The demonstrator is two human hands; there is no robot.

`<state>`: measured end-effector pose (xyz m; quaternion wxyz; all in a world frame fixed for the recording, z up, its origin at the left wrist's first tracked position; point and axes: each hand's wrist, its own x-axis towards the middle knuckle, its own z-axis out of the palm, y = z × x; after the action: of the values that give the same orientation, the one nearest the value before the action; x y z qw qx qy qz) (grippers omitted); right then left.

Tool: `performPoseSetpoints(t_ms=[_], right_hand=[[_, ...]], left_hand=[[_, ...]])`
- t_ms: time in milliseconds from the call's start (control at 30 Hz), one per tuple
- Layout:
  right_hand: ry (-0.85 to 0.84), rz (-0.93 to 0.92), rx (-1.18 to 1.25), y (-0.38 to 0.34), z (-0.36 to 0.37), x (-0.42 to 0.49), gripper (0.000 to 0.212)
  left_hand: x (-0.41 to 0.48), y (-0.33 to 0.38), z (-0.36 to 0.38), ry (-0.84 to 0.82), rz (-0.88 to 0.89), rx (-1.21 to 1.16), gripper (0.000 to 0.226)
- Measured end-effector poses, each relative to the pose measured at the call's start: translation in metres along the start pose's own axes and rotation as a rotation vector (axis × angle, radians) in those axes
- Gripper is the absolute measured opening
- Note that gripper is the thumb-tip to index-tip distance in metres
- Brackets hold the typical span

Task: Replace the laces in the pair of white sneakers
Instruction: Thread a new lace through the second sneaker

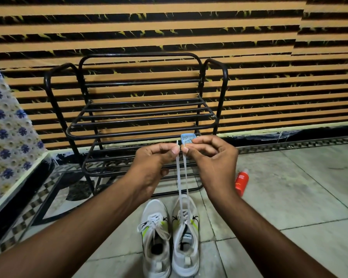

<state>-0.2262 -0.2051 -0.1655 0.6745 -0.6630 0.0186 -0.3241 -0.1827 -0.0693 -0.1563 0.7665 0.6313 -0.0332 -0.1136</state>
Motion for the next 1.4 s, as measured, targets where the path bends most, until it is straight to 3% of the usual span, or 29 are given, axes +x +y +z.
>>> performPoseSetpoints(t_ms=[233,367,600,700,833,933,1100,1200,1333,1400], right_hand=[[0.035,-0.059,-0.024,0.015,-0.009,0.002,0.02],[-0.025,0.003,-0.084,0.04,-0.022,0.002,0.012],[-0.157,0.092,-0.5,0.122,-0.047,-0.012,0.018],[-0.301,0.184,-0.619,0.157,-0.056,-0.025,0.018],[-0.53,0.268,-0.764,0.19,-0.064,-0.042,0.015],[-0.634,0.236,-0.824,0.205,-0.067,-0.05,0.021],[-0.624,0.257,-0.836,0.205,-0.065,-0.047,0.015],[-0.58,0.258,-0.754,0.194,-0.066,-0.042,0.017],[-0.525,0.224,-0.641,0.175,-0.059,-0.043,0.014],[-0.497,0.214,-0.6,0.169,-0.056,-0.049,0.017]], left_hand=[[0.007,-0.013,-0.007,-0.061,0.07,0.172,0.014],[0.016,-0.044,-0.013,-0.054,-0.036,0.216,0.015],[0.027,-0.137,-0.037,-0.183,-0.123,0.892,0.007],[0.027,-0.168,-0.046,-0.314,-0.1,1.216,0.016],[0.025,-0.193,-0.049,-0.412,-0.059,1.432,0.024],[0.024,-0.202,-0.05,-0.434,0.023,1.489,0.015],[0.027,-0.202,-0.051,-0.433,0.175,1.624,0.013],[0.033,-0.2,-0.047,-0.288,0.218,1.382,0.016],[0.045,-0.194,-0.026,-0.155,-0.31,0.58,0.018],[0.052,-0.193,-0.013,-0.098,-0.568,0.342,0.014]])
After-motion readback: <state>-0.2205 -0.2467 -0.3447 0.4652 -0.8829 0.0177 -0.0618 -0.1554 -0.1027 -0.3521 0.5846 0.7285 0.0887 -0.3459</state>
